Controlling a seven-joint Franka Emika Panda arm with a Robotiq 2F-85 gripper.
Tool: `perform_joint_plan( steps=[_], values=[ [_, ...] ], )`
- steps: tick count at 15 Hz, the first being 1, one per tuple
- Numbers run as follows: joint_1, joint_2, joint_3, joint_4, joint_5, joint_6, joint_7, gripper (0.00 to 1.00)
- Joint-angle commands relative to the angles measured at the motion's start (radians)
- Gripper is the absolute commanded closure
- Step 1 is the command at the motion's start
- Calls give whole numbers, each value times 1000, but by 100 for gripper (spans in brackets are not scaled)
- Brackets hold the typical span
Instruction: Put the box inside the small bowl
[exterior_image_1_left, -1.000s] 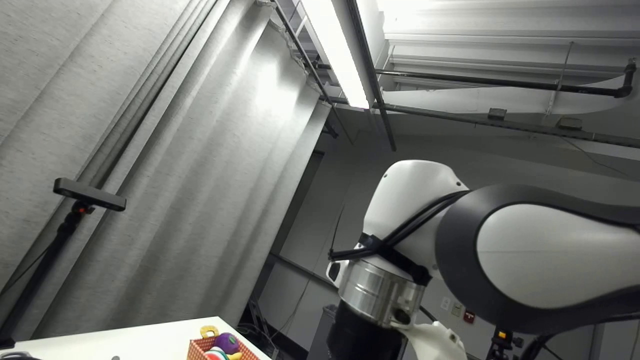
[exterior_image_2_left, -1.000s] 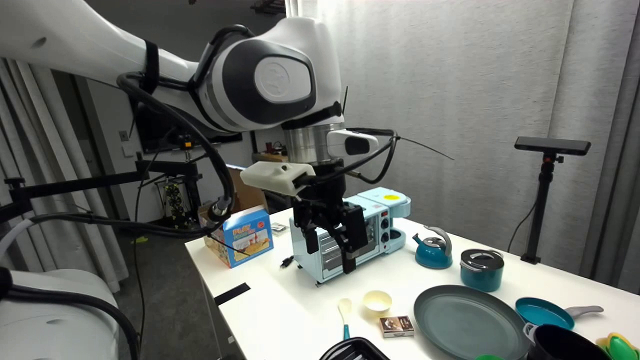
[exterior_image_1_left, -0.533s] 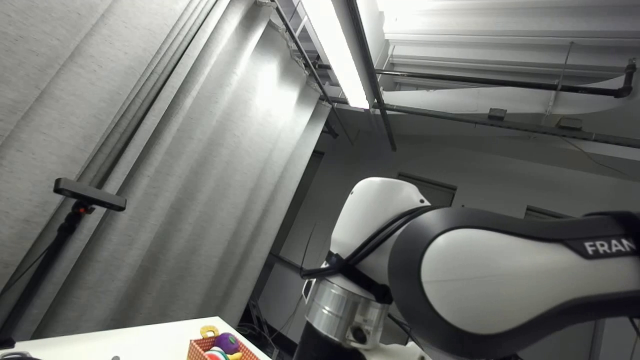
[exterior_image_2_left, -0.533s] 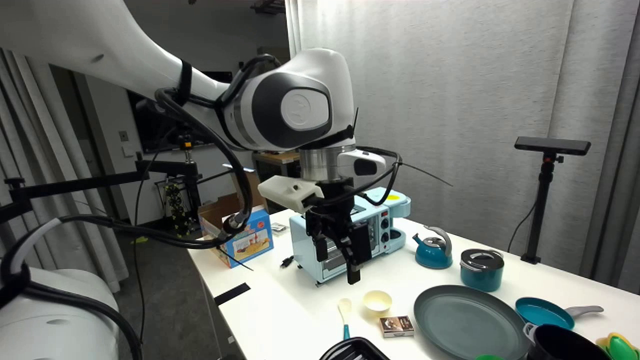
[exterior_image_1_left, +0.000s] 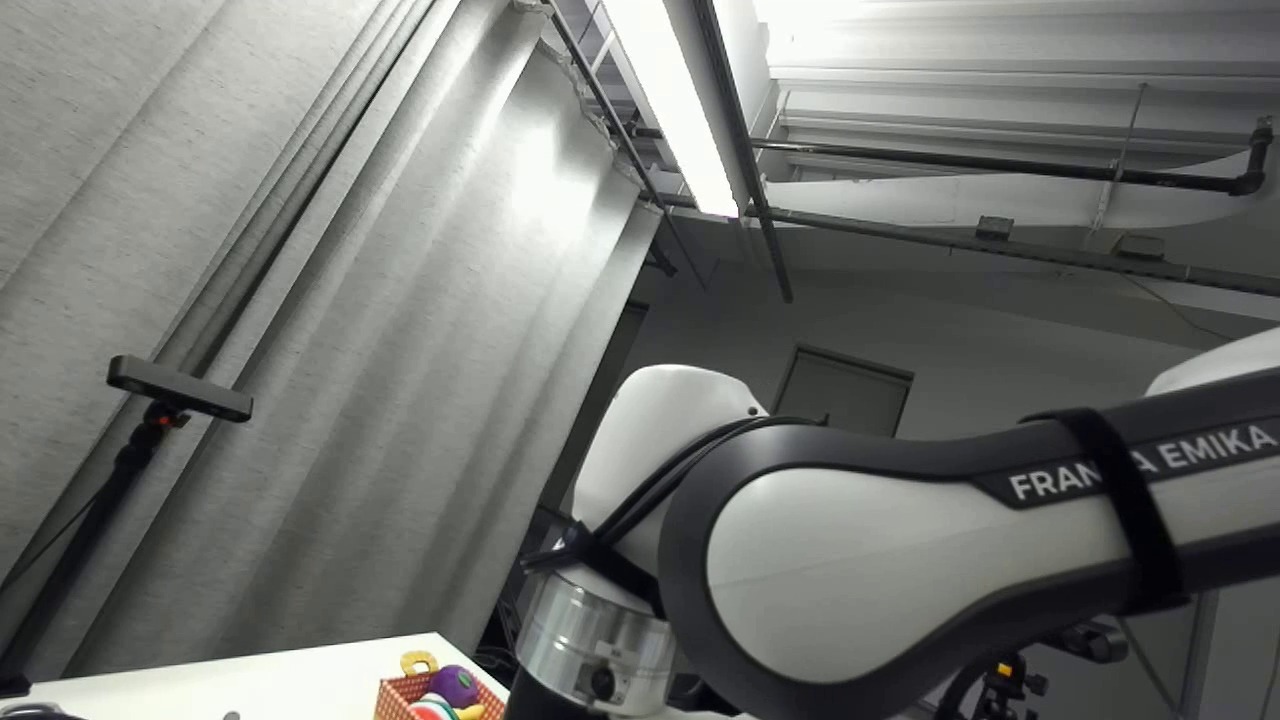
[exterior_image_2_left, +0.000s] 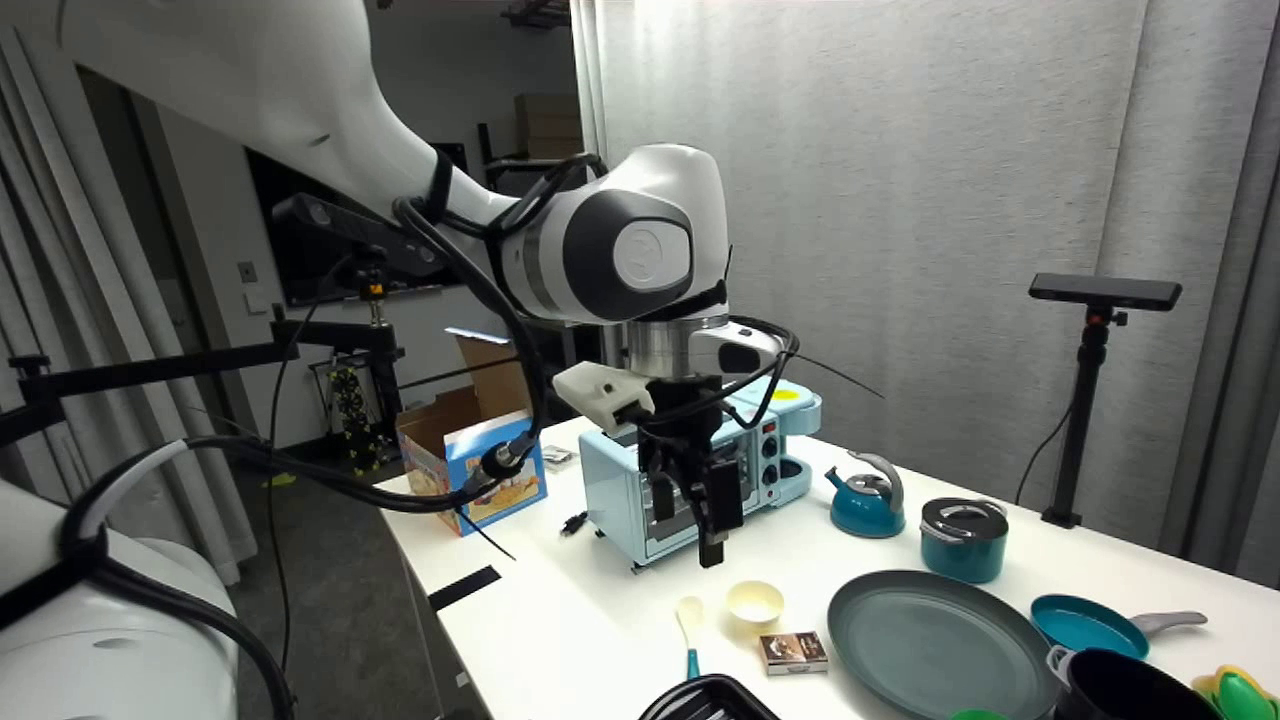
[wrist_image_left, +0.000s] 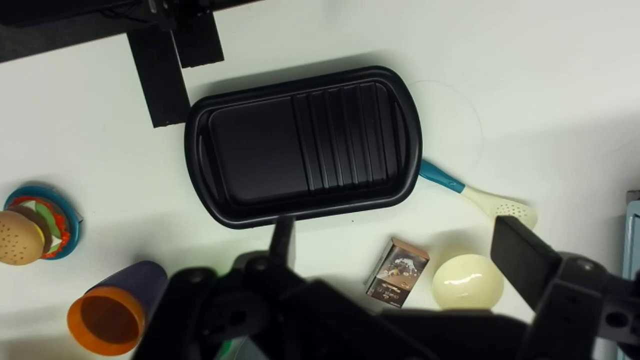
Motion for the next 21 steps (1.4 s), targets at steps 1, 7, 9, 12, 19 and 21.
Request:
perform_joint_plan(
  steps=[1,7,9,12,19,21],
  values=[
    [11,95,15,64,32,36,96,0],
    [16,211,17,129,70,110,202,0],
    [16,249,13,147,78,143,233,0],
    [17,304,5,165,75,197,259,0],
    [21,427,-29,208,52,287,288,0],
    [24,457,-39,221,51,306,290,0]
  ],
)
